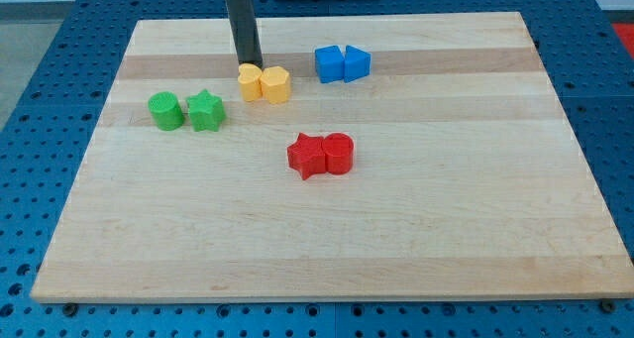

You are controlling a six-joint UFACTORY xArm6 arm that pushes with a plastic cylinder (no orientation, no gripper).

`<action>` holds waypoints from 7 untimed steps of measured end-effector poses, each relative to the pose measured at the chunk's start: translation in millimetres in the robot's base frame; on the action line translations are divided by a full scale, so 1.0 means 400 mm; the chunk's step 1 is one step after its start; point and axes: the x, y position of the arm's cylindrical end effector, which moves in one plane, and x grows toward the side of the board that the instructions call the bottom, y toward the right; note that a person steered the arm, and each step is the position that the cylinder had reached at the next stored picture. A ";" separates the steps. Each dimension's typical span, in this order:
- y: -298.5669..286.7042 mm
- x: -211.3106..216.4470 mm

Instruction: Separate yellow heart from yellow hexagon

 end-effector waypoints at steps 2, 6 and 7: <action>0.000 0.091; 0.000 0.111; 0.000 0.113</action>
